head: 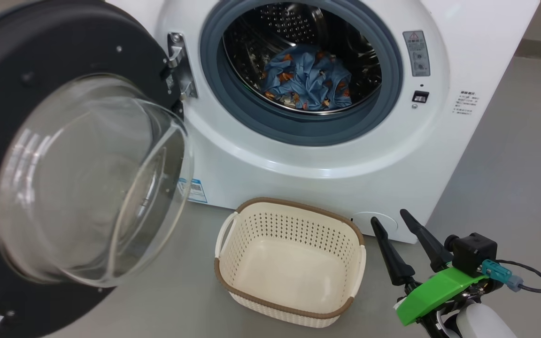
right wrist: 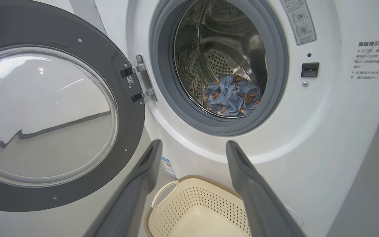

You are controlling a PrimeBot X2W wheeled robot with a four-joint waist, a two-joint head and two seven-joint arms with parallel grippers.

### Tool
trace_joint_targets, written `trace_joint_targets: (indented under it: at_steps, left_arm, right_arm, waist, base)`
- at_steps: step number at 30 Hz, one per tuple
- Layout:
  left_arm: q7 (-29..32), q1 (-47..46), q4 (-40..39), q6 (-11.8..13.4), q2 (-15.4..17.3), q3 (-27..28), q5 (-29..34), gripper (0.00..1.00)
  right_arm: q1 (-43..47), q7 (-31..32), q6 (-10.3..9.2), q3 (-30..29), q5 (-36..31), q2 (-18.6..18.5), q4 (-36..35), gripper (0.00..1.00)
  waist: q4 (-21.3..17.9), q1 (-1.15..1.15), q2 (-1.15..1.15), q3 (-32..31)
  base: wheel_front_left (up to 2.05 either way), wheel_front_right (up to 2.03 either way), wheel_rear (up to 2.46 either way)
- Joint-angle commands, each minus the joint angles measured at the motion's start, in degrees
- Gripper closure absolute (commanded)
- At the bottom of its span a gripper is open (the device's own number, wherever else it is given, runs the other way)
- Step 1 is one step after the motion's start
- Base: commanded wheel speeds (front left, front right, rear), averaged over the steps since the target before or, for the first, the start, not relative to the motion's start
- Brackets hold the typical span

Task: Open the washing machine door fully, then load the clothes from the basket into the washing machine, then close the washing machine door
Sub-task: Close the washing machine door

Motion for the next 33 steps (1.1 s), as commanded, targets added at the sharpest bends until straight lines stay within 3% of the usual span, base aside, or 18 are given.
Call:
trace_joint_targets:
  at_steps: [1,7,17,25,33]
  left_arm:
    - [2.61,0.32,-3.00,-0.30,1.86,0.56,-1.51,1.00]
    - [8.80,2.56,-9.95,1.40,-0.62,-0.69,-4.36,1.00]
    - [17.65,10.16,-28.43,9.72,-5.92,-1.12,-11.16,1.00]
    - [19.25,15.13,-41.68,15.02,-8.84,-1.30,-13.19,1.00]
    - [18.20,16.79,-49.08,16.87,-11.68,-3.05,-12.48,1.00]
  right_arm:
    - [-0.10,-0.69,0.09,1.01,0.18,0.18,-1.24,0.00]
    - [1.20,-0.69,0.09,1.06,0.71,0.43,-1.36,0.00]
    - [2.03,-0.69,0.09,2.00,1.53,0.73,-1.93,0.00]
    - [2.24,-0.69,0.09,1.60,1.68,0.86,-2.11,0.00]
    - [1.90,-0.69,0.09,1.40,1.45,1.16,-2.31,0.00]
  waist:
    - [0.45,0.00,0.00,-0.65]
    - [0.87,0.00,0.00,-1.84]
    - [-0.77,0.00,0.00,-2.84]
    - [-4.60,0.00,0.00,-2.87]
    - [-10.04,0.00,0.00,-2.20]
  base:
    - [0.00,0.00,0.00]
    - [0.00,0.00,0.00]
    - [0.00,0.00,0.00]
    - [0.00,0.00,0.00]
    - [0.00,0.00,0.00]
